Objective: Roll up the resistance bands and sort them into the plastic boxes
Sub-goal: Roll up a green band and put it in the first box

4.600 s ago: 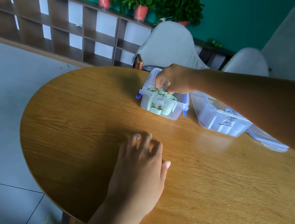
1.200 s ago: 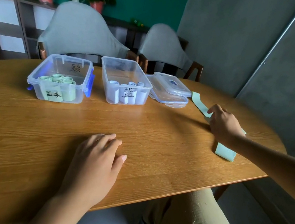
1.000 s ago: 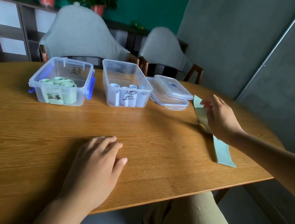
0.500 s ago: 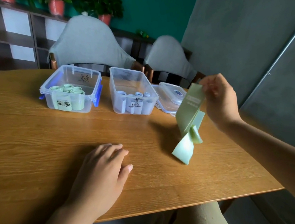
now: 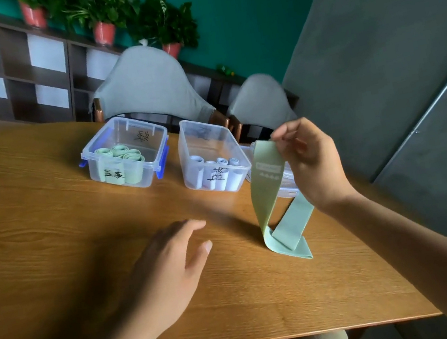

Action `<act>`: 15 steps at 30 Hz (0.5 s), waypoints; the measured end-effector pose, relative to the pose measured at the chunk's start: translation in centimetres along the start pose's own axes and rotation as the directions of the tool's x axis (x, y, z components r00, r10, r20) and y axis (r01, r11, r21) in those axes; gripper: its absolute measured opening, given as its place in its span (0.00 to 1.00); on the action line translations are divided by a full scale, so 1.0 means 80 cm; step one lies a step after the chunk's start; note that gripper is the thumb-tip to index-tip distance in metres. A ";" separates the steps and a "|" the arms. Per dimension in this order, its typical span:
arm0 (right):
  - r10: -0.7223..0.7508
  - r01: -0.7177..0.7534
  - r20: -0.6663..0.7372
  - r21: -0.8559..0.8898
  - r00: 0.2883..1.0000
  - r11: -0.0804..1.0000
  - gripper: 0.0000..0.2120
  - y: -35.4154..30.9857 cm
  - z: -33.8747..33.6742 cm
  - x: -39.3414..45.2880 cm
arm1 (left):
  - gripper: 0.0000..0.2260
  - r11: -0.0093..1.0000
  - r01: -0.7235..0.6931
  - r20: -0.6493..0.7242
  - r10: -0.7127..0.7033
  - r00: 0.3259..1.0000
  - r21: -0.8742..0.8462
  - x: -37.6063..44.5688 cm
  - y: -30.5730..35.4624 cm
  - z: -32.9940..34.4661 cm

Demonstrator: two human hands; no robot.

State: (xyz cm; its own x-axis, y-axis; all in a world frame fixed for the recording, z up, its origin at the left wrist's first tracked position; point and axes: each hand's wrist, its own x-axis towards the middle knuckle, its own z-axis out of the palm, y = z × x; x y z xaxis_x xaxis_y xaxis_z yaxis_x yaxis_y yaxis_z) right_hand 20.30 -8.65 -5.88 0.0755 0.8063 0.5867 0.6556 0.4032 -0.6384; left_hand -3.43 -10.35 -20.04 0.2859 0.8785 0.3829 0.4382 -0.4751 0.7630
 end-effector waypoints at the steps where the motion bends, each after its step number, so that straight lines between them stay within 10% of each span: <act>1: -0.018 0.018 0.044 0.016 0.999 1.000 0.07 -0.008 0.004 -0.003 | 0.19 0.997 0.005 -0.014 -0.006 1.000 -0.077 0.002 0.003 -0.001; 7: -0.060 0.030 0.335 0.095 0.940 0.995 0.08 -0.048 0.034 -0.030 | 0.16 0.911 -0.058 -0.160 -0.009 0.987 -0.408 0.017 0.044 -0.019; 15: 0.036 -0.106 0.351 0.181 0.936 0.978 0.09 -0.048 0.076 -0.060 | 0.10 0.849 -0.035 -0.237 -0.107 0.966 -0.528 0.024 0.039 -0.026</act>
State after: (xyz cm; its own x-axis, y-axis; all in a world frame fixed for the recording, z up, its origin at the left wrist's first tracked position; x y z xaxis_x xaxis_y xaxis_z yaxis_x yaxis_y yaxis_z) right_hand 12.89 -11.45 -9.29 -0.1689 0.9209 0.3512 0.4968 0.3873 -0.7766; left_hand -3.31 -10.03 -15.86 0.0271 0.9111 0.4113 -0.0881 -0.4077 0.9089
